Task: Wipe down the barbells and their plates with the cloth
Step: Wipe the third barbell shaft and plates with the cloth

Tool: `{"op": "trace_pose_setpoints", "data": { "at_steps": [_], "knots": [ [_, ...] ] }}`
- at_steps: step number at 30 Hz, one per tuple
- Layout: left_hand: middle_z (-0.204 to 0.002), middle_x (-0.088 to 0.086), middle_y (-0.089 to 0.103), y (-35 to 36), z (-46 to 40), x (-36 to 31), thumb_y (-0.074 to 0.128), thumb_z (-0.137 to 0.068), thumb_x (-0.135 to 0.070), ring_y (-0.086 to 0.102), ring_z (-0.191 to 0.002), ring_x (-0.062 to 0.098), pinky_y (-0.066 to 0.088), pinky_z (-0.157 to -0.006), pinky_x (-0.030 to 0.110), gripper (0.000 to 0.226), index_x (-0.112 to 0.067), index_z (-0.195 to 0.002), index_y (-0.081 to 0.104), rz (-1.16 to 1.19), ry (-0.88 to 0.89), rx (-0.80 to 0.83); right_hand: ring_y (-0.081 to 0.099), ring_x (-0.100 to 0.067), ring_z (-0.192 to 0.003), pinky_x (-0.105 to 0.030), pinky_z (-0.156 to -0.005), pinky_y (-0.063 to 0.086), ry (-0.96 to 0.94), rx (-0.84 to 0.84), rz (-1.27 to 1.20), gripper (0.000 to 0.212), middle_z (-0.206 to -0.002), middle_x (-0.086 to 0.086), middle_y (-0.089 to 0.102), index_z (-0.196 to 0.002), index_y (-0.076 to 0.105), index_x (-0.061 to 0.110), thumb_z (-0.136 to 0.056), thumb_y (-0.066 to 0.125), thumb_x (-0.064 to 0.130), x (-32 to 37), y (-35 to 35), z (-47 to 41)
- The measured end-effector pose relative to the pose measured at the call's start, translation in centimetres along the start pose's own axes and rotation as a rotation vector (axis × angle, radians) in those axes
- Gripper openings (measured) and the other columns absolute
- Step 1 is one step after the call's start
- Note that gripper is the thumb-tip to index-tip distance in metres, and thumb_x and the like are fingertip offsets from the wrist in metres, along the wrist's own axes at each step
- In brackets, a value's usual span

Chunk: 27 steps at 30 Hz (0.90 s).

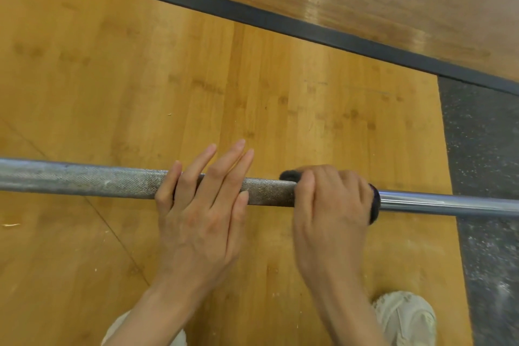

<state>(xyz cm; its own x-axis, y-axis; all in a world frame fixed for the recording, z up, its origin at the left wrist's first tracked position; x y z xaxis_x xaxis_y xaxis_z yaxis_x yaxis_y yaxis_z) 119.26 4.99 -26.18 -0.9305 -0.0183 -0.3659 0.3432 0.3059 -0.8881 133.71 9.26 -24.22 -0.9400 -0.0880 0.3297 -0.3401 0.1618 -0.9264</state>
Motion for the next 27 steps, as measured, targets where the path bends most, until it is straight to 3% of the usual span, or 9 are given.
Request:
{"op": "trace_pose_setpoints", "data": {
  "at_steps": [3, 6, 9, 12, 17, 19, 22, 24, 27],
  "knots": [
    [-0.151, -0.009, 0.048, 0.2, 0.1, 0.1, 0.028, -0.107, -0.029, 0.04, -0.139, 0.018, 0.01, -0.119, 0.035, 0.047, -0.02, -0.145, 0.053, -0.015, 0.006, -0.002, 0.058, -0.015, -0.106, -0.041, -0.109, 0.034, -0.107, 0.001, -0.103, 0.039, -0.108, 0.009, 0.069, -0.111, 0.072, 0.02, -0.101, 0.035, 0.025, 3.5, 1.3, 2.0],
    [-0.151, -0.009, 0.049, 0.2, -0.2, 0.1, 0.031, -0.105, -0.027, 0.04, -0.138, 0.018, 0.013, -0.119, 0.037, 0.047, -0.019, -0.146, 0.053, -0.02, 0.015, -0.008, 0.06, -0.02, -0.121, -0.043, -0.109, 0.038, -0.271, -0.033, -0.092, 0.043, -0.129, 0.004, 0.067, -0.131, 0.066, 0.013, -0.107, 0.033, 0.026, 1.3, 0.9, 2.0],
    [-0.149, -0.009, 0.051, 0.3, -0.7, 0.2, 0.03, -0.105, -0.027, 0.042, -0.137, 0.018, 0.015, -0.118, 0.037, 0.047, -0.019, -0.145, 0.054, -0.016, 0.01, -0.026, 0.049, -0.024, -0.136, -0.044, -0.115, 0.032, -0.173, -0.169, -0.049, 0.047, -0.145, 0.001, 0.056, -0.141, 0.056, 0.011, -0.11, 0.025, 0.027, -1.4, 0.5, 2.5],
    [-0.148, -0.009, 0.052, 0.5, -1.3, 0.2, 0.028, -0.107, -0.029, 0.043, -0.137, 0.018, 0.014, -0.118, 0.036, 0.047, -0.019, -0.144, 0.055, -0.011, -0.004, -0.037, 0.033, -0.025, -0.149, -0.051, -0.123, 0.018, -0.049, -0.162, -0.177, 0.048, -0.153, -0.001, 0.047, -0.145, 0.05, 0.01, -0.111, 0.022, 0.028, 2.0, 2.2, 3.2],
    [-0.145, -0.009, 0.056, 0.6, -2.5, 0.3, 0.033, -0.106, -0.028, 0.048, -0.133, 0.02, 0.016, -0.118, 0.037, 0.044, -0.017, -0.14, 0.059, 0.037, -0.016, -0.038, 0.024, -0.025, -0.153, -0.047, -0.126, 0.008, -0.307, -0.122, -0.045, 0.046, -0.16, -0.008, 0.036, -0.153, 0.034, 0.008, -0.112, 0.022, 0.026, -0.5, 2.8, 2.7],
    [-0.143, -0.009, 0.058, 0.6, -3.1, 0.2, 0.034, -0.106, -0.028, 0.05, -0.131, 0.02, 0.016, -0.118, 0.036, 0.043, -0.018, -0.139, 0.06, 0.047, -0.025, -0.04, 0.016, -0.027, -0.155, -0.05, -0.126, 0.007, -0.221, -0.172, -0.042, 0.047, -0.162, -0.008, 0.029, -0.154, 0.027, 0.008, -0.112, 0.022, 0.026, -2.2, 2.8, 2.7],
    [-0.139, -0.01, 0.06, 0.8, -3.9, 0.3, 0.033, -0.105, -0.027, 0.051, -0.13, 0.019, 0.016, -0.119, 0.036, 0.043, -0.018, -0.136, 0.062, 0.052, -0.047, -0.035, 0.005, -0.027, -0.156, -0.051, -0.125, 0.004, -0.086, -0.201, -0.144, 0.048, -0.163, -0.003, 0.023, -0.155, 0.024, 0.007, -0.111, 0.021, 0.025, 1.5, 4.6, 2.8],
    [-0.138, -0.009, 0.061, 0.8, -4.5, 0.4, 0.033, -0.105, -0.025, 0.05, -0.13, 0.018, 0.015, -0.119, 0.035, 0.043, -0.017, -0.135, 0.063, 0.063, -0.055, -0.02, 0.004, -0.026, -0.156, -0.049, -0.126, 0.004, -0.135, -0.186, -0.19, 0.049, -0.164, -0.002, 0.02, -0.155, 0.022, 0.006, -0.108, 0.027, 0.018, 3.5, 5.7, 3.0],
    [-0.138, -0.008, 0.06, 0.6, -5.3, 0.5, 0.033, -0.104, -0.024, 0.05, -0.131, 0.017, 0.014, -0.119, 0.034, 0.043, -0.016, -0.135, 0.062, 0.09, -0.05, 0.001, 0.005, -0.023, -0.156, -0.047, -0.126, 0.002, -0.307, -0.196, -0.08, 0.052, -0.169, 0.002, 0.007, -0.16, 0.018, 0.013, -0.109, 0.028, 0.016, 0.4, 5.9, 2.2]
  ]
}}
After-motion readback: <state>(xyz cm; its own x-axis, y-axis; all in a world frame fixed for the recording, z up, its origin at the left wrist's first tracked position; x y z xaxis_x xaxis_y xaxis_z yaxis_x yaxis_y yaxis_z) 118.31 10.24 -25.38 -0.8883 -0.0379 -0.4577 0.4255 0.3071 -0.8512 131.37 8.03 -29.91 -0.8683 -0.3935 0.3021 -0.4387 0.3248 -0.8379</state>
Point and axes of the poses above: each hand's wrist, its own z-axis away from the middle knuckle, its own y-axis out of the palm, x = y × z, the point moved 4 cm from there along -z, towards the middle knuckle
